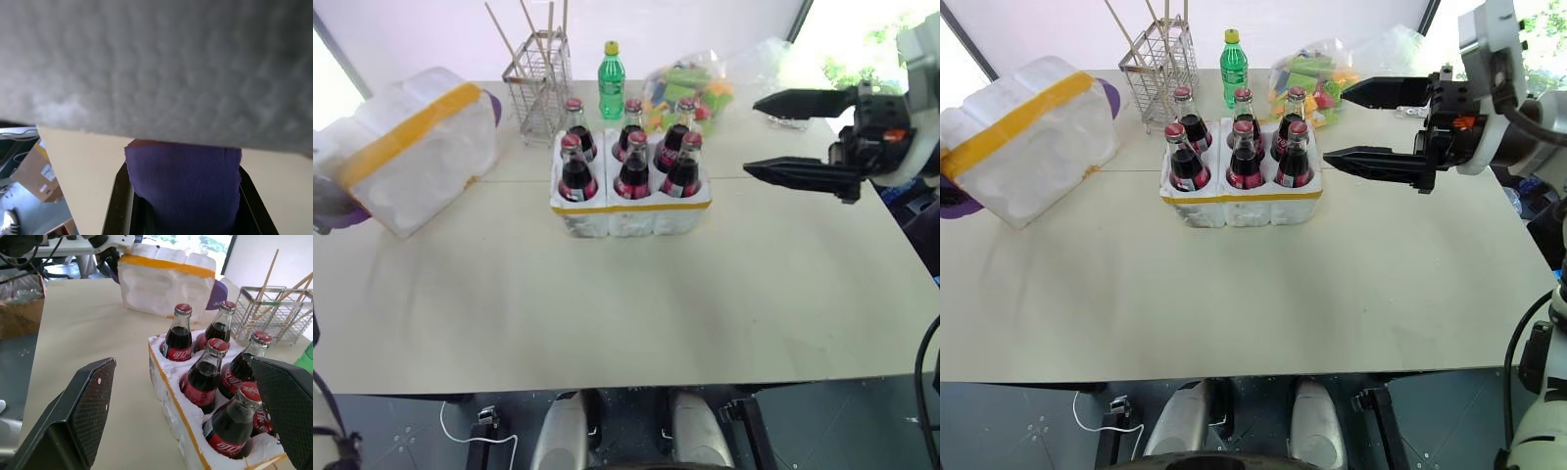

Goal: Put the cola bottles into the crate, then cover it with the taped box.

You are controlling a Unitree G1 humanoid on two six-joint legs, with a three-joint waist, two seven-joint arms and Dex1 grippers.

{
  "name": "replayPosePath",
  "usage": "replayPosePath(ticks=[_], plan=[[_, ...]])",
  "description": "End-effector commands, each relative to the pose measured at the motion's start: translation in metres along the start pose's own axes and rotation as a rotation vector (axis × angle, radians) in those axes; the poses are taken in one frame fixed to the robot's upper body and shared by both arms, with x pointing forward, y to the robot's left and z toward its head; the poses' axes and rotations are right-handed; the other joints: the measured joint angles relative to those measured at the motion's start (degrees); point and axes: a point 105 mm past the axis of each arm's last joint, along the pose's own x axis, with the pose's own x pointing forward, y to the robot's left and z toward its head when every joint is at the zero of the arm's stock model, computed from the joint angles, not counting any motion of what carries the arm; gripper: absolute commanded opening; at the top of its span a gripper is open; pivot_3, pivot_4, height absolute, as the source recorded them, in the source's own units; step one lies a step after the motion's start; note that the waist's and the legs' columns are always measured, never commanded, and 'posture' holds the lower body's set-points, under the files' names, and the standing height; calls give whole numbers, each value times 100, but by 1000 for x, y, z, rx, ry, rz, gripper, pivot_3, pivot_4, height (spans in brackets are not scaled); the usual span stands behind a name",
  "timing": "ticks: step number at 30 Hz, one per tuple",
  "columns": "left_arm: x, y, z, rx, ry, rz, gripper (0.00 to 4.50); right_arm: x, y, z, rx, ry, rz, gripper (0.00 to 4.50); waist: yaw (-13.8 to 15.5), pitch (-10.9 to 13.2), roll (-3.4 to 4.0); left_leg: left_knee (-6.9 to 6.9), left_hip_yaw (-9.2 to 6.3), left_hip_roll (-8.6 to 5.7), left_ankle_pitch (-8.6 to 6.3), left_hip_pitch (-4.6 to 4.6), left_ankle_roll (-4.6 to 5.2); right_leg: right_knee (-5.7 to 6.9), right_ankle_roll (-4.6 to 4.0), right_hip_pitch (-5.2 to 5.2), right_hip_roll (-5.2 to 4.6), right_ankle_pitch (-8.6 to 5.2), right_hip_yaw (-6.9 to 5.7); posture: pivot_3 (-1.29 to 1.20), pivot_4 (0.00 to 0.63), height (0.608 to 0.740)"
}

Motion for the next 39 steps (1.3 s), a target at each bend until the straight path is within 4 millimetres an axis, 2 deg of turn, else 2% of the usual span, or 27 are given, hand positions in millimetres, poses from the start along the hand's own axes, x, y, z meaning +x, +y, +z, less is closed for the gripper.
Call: replayPosePath(ticks=[1,5,8,10,14,18,22,24,29,32,36,39], plan=[[-23,19,21,29,-112,85,442,-6,-5,4,-53,13,-43,4500,-1,0,0,2,0,0,0,-1,0,0,0,0,0,0,0,0,150,736],[-39,29,51,54,-285,155,442,-8,-11,1,-39,12,-81,4500,-1,0,-1,2,-2,0,0,-3,0,0,0,-2,0,0,0,0,150,736],[-50,27,78,102,-434,160,442,-8,-9,-1,-38,17,-78,4500,-5,1,-2,3,-2,1,0,-3,0,1,0,-2,0,0,0,0,150,736],[-62,15,110,173,-563,148,442,-10,-9,-2,-28,15,-88,4500,0,1,-2,3,-3,0,2,-3,-3,3,0,-2,0,0,0,0,150,736],[-81,-13,157,291,-747,165,442,-11,-11,-2,-12,-1,-111,4500,20,1,-2,23,-8,1,14,-5,-23,8,0,7,0,0,0,0,150,736],[-95,-43,189,373,-853,215,442,-12,-14,-2,-1,-8,-135,4500,-2,1,-2,59,-15,1,12,-13,-19,14,11,18,1,6,-1,0,150,736],[-99,-63,209,474,-894,319,442,-15,-14,0,8,-18,-152,4500,-6,1,-2,67,-13,-1,11,-13,-18,14,14,20,3,8,0,0,150,736],[-95,-80,218,615,-905,401,442,-17,-14,1,15,-27,-166,4500,2,0,-1,67,-13,-2,11,-11,-18,16,14,21,4,8,0,0,150,736],[-70,-117,218,849,-897,475,442,-19,-13,2,29,-48,-200,4500,52,0,0,74,-14,-2,9,-9,-15,11,17,32,5,10,0,0,150,736],[-60,-126,217,890,-895,498,442,-20,-12,2,33,-53,-208,4500,103,0,0,75,-14,-1,-1,-9,2,11,17,32,5,10,0,0,150,736],[-45,-153,224,1000,-948,553,442,-21,-9,1,50,-73,-223,4500,170,0,-1,80,-17,-1,-5,-10,8,11,17,35,4,11,0,0,150,736],[-44,-160,229,1079,-977,626,442,-21,-7,2,57,-81,-226,4500,184,0,-1,84,-19,-2,-7,-9,11,6,24,42,4,16,-1,0,150,736]])
